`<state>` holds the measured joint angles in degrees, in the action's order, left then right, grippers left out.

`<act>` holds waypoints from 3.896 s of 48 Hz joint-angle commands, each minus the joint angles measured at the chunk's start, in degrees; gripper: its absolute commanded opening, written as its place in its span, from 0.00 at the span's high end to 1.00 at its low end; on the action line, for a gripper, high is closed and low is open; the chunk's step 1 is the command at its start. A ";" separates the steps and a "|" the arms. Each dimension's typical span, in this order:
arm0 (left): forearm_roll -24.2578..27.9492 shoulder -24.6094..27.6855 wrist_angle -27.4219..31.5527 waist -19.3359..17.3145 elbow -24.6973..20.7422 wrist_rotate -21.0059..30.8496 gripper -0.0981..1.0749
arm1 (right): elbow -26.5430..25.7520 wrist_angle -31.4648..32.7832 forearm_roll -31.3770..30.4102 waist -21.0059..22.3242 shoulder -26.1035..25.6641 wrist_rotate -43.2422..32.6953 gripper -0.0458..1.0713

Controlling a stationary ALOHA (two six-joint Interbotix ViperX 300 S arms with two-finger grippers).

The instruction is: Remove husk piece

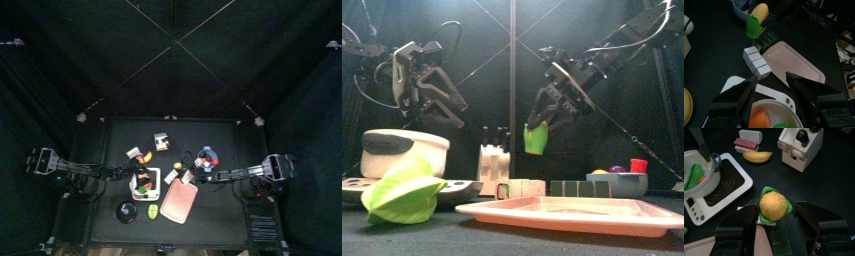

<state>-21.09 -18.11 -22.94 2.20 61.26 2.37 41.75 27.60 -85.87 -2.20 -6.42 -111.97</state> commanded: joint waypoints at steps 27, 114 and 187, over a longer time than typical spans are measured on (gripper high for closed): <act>-7.38 17.40 -8.88 2.72 -18.28 1.58 0.18 | 4.13 -0.26 -9.67 -7.65 -6.86 0.09 0.32; -24.61 22.76 -5.71 1.85 -23.64 5.54 0.39 | 3.60 -0.35 -9.23 -7.82 -5.71 0.18 0.32; -18.81 19.78 -5.10 1.23 -19.25 5.45 0.26 | 4.83 0.00 -8.00 -7.73 -6.68 0.18 0.32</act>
<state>-41.48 1.41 -28.13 3.25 43.86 7.73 47.46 27.25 -93.69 -9.93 -11.43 -111.71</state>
